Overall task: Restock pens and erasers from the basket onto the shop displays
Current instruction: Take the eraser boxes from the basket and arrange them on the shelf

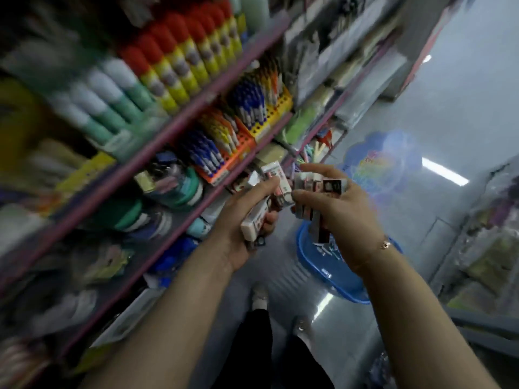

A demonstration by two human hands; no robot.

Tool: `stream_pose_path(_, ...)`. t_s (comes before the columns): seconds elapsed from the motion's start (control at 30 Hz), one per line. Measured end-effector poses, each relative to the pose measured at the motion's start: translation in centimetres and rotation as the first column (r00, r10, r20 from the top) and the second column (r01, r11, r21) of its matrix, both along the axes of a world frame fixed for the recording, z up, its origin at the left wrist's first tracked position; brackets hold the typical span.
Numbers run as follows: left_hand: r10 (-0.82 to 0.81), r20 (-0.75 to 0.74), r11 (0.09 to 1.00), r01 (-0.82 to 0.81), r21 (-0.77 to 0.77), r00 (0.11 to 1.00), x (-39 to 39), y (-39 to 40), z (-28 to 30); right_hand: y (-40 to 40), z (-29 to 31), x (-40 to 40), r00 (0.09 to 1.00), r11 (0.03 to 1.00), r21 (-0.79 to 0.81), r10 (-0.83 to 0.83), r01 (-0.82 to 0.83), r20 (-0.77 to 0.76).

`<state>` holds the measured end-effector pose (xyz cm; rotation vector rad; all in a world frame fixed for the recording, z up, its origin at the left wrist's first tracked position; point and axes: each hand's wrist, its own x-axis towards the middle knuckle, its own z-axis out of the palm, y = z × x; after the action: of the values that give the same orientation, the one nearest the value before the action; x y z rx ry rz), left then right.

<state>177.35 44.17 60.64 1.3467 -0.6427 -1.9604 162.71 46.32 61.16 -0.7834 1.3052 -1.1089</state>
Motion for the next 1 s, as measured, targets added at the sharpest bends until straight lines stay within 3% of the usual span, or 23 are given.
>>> stream_pose_path(0.1,0.184,0.061,0.980,-0.178,-0.091,0.981,4.1,3.6,6.0,1.5,5.7,4.0,0.969,0.968,-0.076,0.233,-0.239,-0.078)
stream_pose_path(0.2,0.288,0.020,0.943,-0.280,-0.177,0.957,8.5,8.0,9.5,3.3,9.2,8.5,0.889,0.889,-0.106,0.426,-0.446,-0.168)
stream_pose_path(0.4,0.381,0.199,0.924,-0.361,-0.128,0.903,17.6,17.5,12.3,8.2,10.9,17.6,0.680,0.673,-0.130,0.733,-0.728,-0.006)
stream_pose_path(0.47,0.417,0.253,0.908,-0.395,-0.138,0.873,20.4,20.5,12.6,9.9,10.7,21.0,0.661,0.663,-0.096,0.748,-0.742,0.059)
stream_pose_path(0.53,0.545,0.214,0.837,-0.514,-0.186,0.810,23.0,22.5,12.9,11.2,10.8,24.7,0.644,0.656,-0.065,0.753,-0.752,0.135)
stream_pose_path(0.63,0.819,0.050,0.570,-0.798,-0.197,0.572,27.6,24.5,12.9,11.3,11.6,30.1,0.649,0.692,-0.032,0.692,-0.721,0.316)
stream_pose_path(0.7,0.884,0.017,0.460,-0.863,-0.209,0.468,31.4,26.1,12.9,10.6,12.2,33.2,0.661,0.716,-0.026,0.658,-0.698,0.361)
stream_pose_path(0.9,0.883,0.204,0.452,-0.883,-0.130,0.422,41.0,29.2,12.1,9.3,12.8,41.7,0.647,0.686,-0.027,0.698,-0.728,0.307)
stream_pose_path(1.0,0.824,0.418,0.513,-0.815,-0.268,0.382,44.5,29.1,10.9,9.5,12.0,45.5,0.662,0.673,0.003,0.727,-0.740,0.182)
